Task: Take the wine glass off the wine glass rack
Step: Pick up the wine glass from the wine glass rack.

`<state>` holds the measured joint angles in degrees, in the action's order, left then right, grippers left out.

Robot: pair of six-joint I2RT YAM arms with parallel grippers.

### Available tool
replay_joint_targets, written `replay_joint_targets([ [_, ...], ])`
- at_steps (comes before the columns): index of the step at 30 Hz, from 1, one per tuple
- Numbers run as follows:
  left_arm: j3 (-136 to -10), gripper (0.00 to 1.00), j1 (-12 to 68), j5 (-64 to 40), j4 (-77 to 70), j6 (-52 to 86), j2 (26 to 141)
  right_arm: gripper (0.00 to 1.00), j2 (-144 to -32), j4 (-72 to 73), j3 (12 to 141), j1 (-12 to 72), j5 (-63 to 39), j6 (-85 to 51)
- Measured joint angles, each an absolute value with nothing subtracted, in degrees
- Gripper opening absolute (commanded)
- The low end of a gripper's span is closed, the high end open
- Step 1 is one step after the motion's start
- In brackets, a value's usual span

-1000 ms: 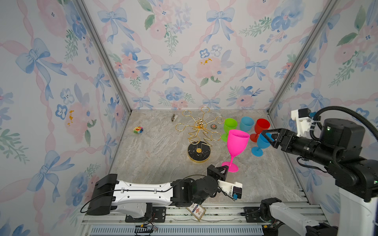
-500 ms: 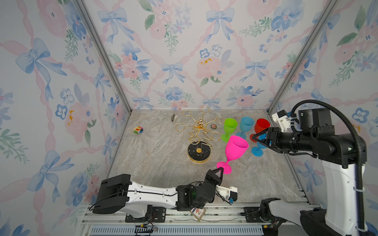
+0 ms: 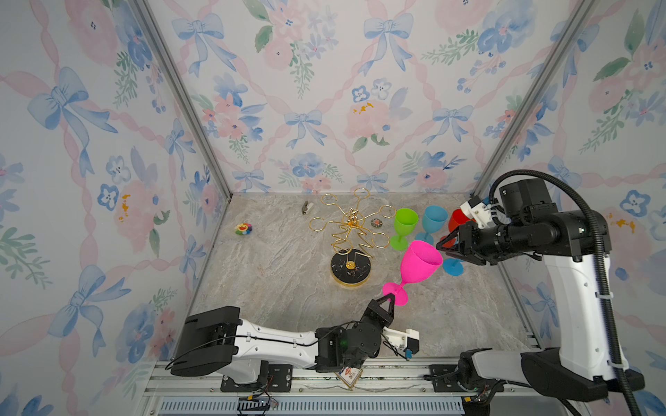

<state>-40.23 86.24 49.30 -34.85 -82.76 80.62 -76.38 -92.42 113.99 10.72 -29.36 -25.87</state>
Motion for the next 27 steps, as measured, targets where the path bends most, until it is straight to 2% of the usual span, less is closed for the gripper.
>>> replay_joint_targets([
  [5,-40.23,0.00,86.24,49.36,-35.29,-82.78,80.71,0.33,-76.36,-92.40,113.67,10.72,-29.15,-25.28],
  [17,-40.23,0.00,86.24,50.28,-35.77,-83.50,80.71,0.32,-76.09,-92.40,110.80,10.72,-28.08,-25.23],
  [27,-40.29,0.00,86.24,51.05,-35.99,-85.08,82.35,0.26,-75.99,-92.42,108.92,11.05,-28.08,-24.82],
])
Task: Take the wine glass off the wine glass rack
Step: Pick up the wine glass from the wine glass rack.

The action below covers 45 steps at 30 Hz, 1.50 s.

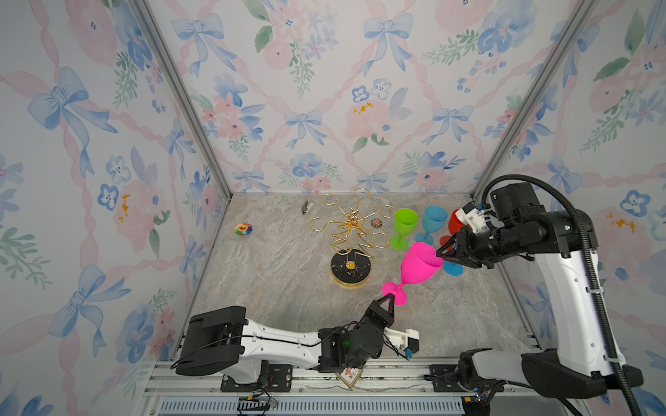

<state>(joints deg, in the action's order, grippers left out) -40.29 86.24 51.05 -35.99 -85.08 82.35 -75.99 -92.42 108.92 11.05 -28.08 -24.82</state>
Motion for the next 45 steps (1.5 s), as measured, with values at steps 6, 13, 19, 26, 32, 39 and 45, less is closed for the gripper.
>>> replay_joint_targets([
  [6,-40.38,0.00,86.24,51.42,-36.16,-85.54,82.35,0.24,-75.85,-92.42,106.28,11.05,-28.10,-24.58],
  [13,-40.38,0.00,86.24,51.66,-36.29,-86.11,82.35,0.21,-75.70,-92.42,104.95,11.05,-28.34,-24.40],
  [19,-40.38,0.00,86.24,51.70,-36.88,-87.13,82.35,0.18,-75.70,-92.42,104.07,11.05,-29.36,-24.40],
  [26,-40.38,0.00,86.24,52.71,-37.65,-88.51,83.00,0.09,-75.70,-92.42,102.67,11.03,-30.15,-24.40],
  [32,-40.36,0.01,86.24,53.80,-38.09,-89.62,83.09,0.03,-75.72,-92.42,102.00,10.98,-28.69,-23.75],
  [39,-40.05,0.08,86.24,54.22,-37.85,-90.04,83.22,0.00,-75.75,-92.42,100.77,10.98,-28.47,-23.51],
  [45,-39.22,0.25,86.24,54.26,-40.42,-89.52,83.20,0.00,-75.88,-92.42,100.79,10.98,-29.78,-23.33],
])
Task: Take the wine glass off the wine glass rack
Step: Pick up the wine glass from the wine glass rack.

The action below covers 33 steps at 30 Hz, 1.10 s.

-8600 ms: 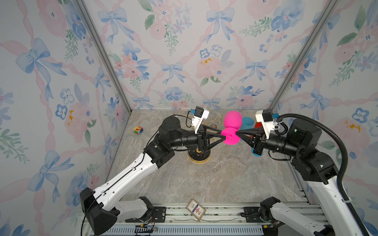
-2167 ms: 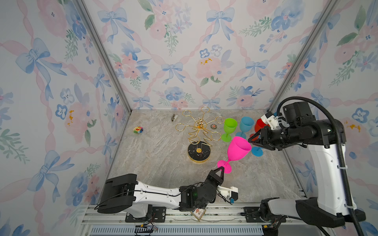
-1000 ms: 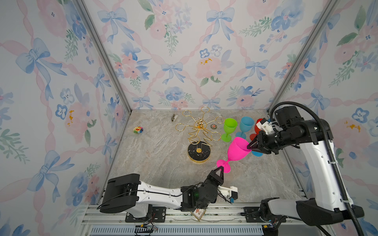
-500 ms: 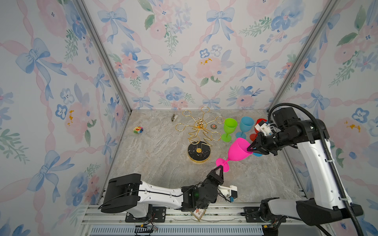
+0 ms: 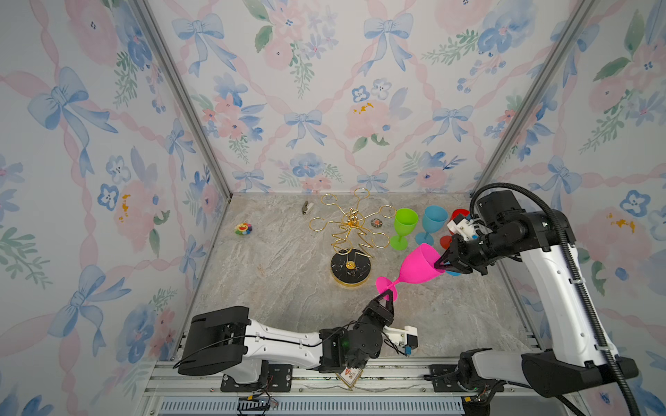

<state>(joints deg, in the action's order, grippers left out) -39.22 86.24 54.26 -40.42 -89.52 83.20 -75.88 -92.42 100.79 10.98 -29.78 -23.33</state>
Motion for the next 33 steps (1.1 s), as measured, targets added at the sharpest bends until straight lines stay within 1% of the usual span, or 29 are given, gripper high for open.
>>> replay_joint_targets([
  [5,-37.41,0.28,86.24,54.04,-42.26,-89.52,83.20,0.00,-76.69,-92.44,100.79,11.09,-30.46,-23.31],
  [9,-36.60,0.36,86.24,54.22,-42.65,-88.90,82.81,0.00,-77.08,-92.44,100.79,11.09,-30.37,-23.31],
  [11,-36.32,0.43,86.24,54.26,-42.70,-88.36,82.37,0.00,-77.06,-92.44,100.79,11.09,-30.04,-23.33],
  [13,-36.03,0.56,86.24,54.76,-42.44,-87.55,82.08,0.00,-77.06,-92.44,100.79,11.00,-29.30,-23.46],
  [16,-35.42,0.67,86.24,55.37,-41.76,-86.11,81.93,0.00,-76.73,-92.38,100.79,10.98,-27.38,-23.94],
  [22,-34.98,0.75,86.24,55.94,-40.95,-82.96,80.90,0.00,-74.96,-89.80,100.33,10.96,-20.71,-23.97],
  [26,-35.03,0.83,86.24,56.23,-40.53,-79.26,78.63,0.00,-73.71,-87.33,99.57,10.92,-15.57,-23.79],
  [29,-36.12,0.87,86.24,57.56,-40.07,-75.66,76.93,0.00,-72.60,-84.51,97.82,10.92,-11.94,-23.49],
  [33,-40.75,0.87,86.24,59.92,-36.86,-69.14,76.69,0.00,-71.75,-82.19,96.07,10.90,-7.25,-21.78],
])
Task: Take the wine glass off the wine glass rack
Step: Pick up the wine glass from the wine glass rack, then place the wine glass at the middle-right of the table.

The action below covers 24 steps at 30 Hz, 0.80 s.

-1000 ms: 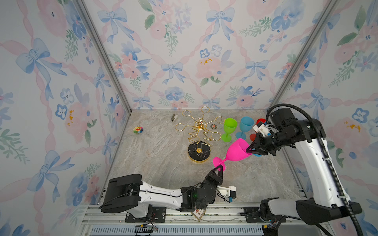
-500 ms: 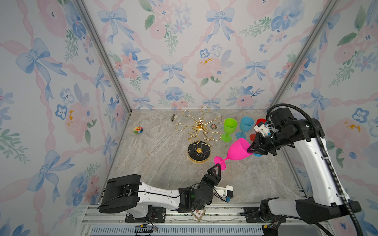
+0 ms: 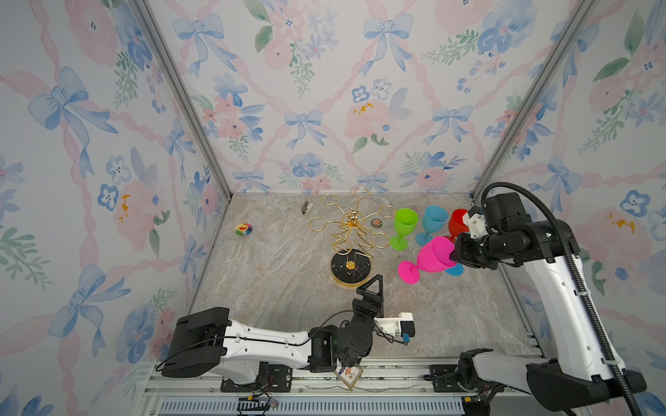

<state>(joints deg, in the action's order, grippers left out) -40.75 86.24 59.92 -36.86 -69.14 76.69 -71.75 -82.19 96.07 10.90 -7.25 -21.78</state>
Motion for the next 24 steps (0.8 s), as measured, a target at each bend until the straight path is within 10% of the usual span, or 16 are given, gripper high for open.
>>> replay_joint_targets([
  [24,-54.89,0.97,86.06,61.39,-2.00,-14.50,62.26,0.00,-77.52,-75.92,94.13,10.55,9.96,-8.73],
])
